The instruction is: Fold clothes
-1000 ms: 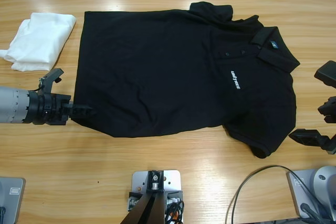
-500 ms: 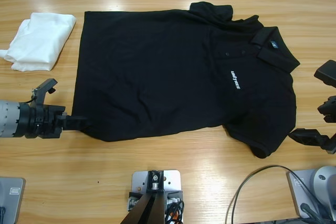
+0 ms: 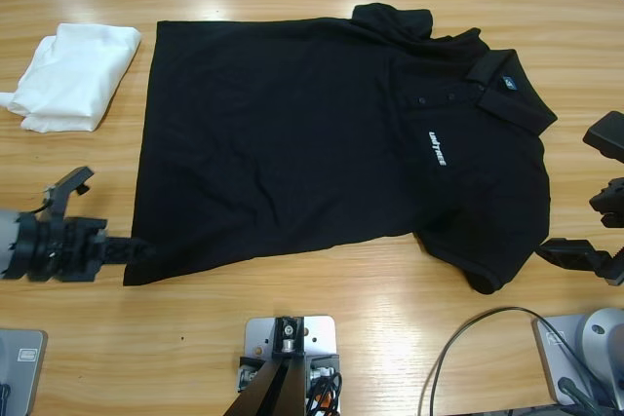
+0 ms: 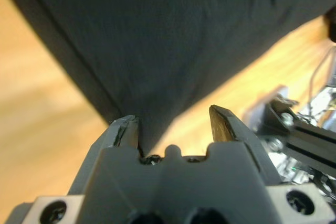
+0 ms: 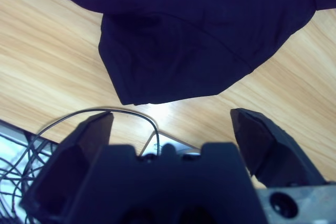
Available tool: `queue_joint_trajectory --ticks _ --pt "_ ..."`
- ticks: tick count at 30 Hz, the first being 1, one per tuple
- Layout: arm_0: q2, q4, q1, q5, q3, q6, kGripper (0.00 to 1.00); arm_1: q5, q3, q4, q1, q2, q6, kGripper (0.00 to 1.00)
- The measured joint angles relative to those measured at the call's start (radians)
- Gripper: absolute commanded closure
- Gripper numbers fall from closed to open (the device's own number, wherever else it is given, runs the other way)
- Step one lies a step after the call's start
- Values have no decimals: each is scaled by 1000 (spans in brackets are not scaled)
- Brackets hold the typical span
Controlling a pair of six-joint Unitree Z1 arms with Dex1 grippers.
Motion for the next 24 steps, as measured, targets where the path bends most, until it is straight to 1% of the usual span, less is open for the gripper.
queue_joint_trajectory --ticks 3,6,9,13,15,20,24 --pt "-104 129 -5 -1 -8 -97 451 2 0 8 1 -3 -2 82" --pt "-183 265 -6 42 -48 -248 451 2 -5 30 4 -15 -17 82" --pt "-212 328 -6 94 -67 -416 455 2 -7 49 5 -17 -28 82" --pt "-198 329 -8 130 -67 -563 451 2 -7 56 5 -18 -30 82" --pt "-169 316 -25 133 -67 -628 451 2 -7 56 5 -18 -30 82" --pt "-60 209 -124 164 -66 -776 451 2 -7 67 5 -18 -30 82" --pt "32 115 -184 175 -66 -841 451 2 -7 74 5 -18 -30 82"
